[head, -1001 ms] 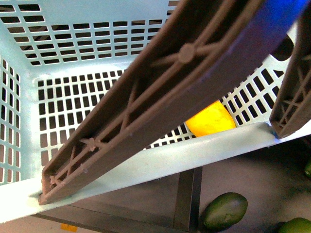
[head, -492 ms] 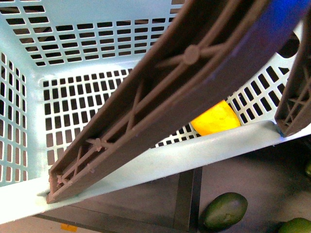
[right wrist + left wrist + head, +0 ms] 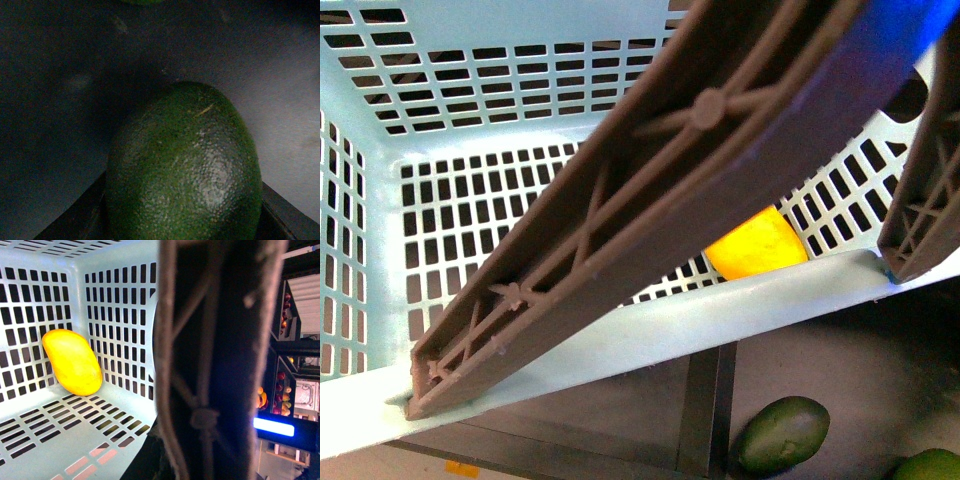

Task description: Pick mango and avocado into basket

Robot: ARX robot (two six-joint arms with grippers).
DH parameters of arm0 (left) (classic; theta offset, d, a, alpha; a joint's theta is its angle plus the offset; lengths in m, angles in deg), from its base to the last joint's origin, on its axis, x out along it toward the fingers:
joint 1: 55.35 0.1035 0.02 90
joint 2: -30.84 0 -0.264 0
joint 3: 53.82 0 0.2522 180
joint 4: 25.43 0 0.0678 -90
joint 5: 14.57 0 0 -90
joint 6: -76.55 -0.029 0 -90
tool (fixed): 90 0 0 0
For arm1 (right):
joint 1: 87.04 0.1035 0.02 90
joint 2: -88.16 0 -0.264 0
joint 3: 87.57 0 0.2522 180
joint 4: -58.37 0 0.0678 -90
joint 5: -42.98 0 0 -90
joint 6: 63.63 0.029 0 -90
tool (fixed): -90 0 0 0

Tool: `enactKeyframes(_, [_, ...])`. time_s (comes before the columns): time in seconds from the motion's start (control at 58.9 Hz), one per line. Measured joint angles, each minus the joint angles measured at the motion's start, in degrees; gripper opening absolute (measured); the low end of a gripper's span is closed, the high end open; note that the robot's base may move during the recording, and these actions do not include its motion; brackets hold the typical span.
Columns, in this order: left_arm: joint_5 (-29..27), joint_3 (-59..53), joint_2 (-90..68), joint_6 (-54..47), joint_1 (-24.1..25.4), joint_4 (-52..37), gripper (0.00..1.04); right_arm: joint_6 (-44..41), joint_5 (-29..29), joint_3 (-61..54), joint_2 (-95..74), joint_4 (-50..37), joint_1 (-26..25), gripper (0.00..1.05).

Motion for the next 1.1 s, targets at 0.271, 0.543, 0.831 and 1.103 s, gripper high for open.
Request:
enactKeyframes(0.271, [0.11, 0.0, 0.0, 0.02, 0.0, 0.0, 0.04, -15.26, -6.93, -13.68, 23.32, -1.75, -0.87, 0.55])
enactKeyframes(0.543, [0.0, 0.0, 0.0, 0.0, 0.0, 0.0, 0.04, -22.71, -13.57, -23.08, 49.16, 9.09, -0.02, 0.55])
enactKeyframes(0.831, [0.07, 0.0, 0.0, 0.02, 0.0, 0.0, 0.04, -22.18, -14.67, -22.93, 72.76, 19.69, 6.01, 0.55])
enactKeyframes(1.103, [0.04, 0.0, 0.0, 0.02, 0.0, 0.0, 0.04, -17.79, -10.82, -18.18, 79.34, 21.22, 17.49, 0.55])
